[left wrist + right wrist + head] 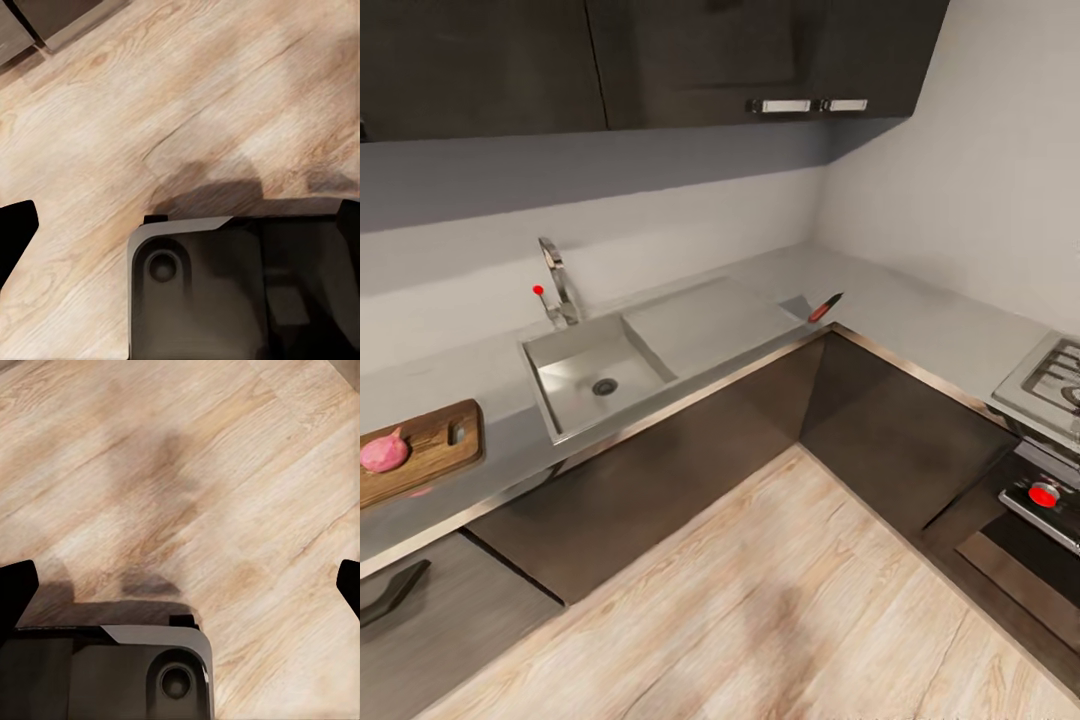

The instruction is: In the kitchen, take the Vidalia onion out of the sink, dice it on the chopping board with the paring knife, put the diced onion into the bowl on the countertop, then place both the paring knife and the chopping board into the sink.

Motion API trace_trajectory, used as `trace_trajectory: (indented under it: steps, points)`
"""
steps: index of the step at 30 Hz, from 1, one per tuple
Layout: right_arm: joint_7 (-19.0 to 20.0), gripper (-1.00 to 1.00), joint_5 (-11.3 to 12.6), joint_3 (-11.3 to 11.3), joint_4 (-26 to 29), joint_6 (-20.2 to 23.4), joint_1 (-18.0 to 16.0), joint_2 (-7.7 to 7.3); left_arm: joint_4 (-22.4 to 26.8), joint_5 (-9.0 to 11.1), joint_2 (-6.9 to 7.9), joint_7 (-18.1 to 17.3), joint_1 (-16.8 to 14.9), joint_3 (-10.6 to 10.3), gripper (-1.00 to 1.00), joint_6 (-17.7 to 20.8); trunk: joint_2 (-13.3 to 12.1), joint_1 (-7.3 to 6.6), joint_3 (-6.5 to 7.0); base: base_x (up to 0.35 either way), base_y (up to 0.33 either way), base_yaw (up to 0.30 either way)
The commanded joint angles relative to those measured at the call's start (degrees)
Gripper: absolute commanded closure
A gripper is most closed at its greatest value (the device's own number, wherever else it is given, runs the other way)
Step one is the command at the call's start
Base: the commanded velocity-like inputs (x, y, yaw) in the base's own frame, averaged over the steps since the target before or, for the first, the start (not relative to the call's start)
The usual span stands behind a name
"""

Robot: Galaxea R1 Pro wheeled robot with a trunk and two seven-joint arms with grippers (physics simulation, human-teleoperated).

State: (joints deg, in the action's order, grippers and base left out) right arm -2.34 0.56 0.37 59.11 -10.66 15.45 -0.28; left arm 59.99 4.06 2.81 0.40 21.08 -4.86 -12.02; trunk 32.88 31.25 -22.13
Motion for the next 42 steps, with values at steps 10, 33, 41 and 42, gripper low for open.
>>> trace_trajectory:
  steps: [10, 33, 41, 42]
  points:
    - [-5.92, -1.0, -0.26, 0.11, 8.23, 2.05, -0.57, 0.35, -0.61, 0.43, -0.16, 0.04, 0.02, -0.15, -1.0, -0.11, 0.07, 0.02, -0.01, 0.0, 0.0, -0.016]
    - [-23.78, -1.0, -0.28, 5.44, 24.66, 54.9, -52.91, 9.9, -2.4, 0.43, -0.57, -0.03, -0.07, -0.15, -1.0, -0.02, 0.07, 0.02, -0.01, 0.0, 0.0, 0.0]
    - [-24.62, -1.0, 0.26, 6.69, -5.29, 57.98, -81.39, 10.23, -2.57, 0.43, -1.13, -0.14, -0.07, -0.22, -1.0, -0.02, 0.07, 0.02, -0.01, 0.096, -0.082, 0.0]
    - [-24.63, -1.0, 0.77, 6.67, -7.93, 57.24, -83.54, 10.27, -2.67, 0.38, -1.47, -0.17, -0.07, -0.22, -1.0, -0.02, 0.07, 0.02, -0.01, 0.21, -0.213, 0.0]
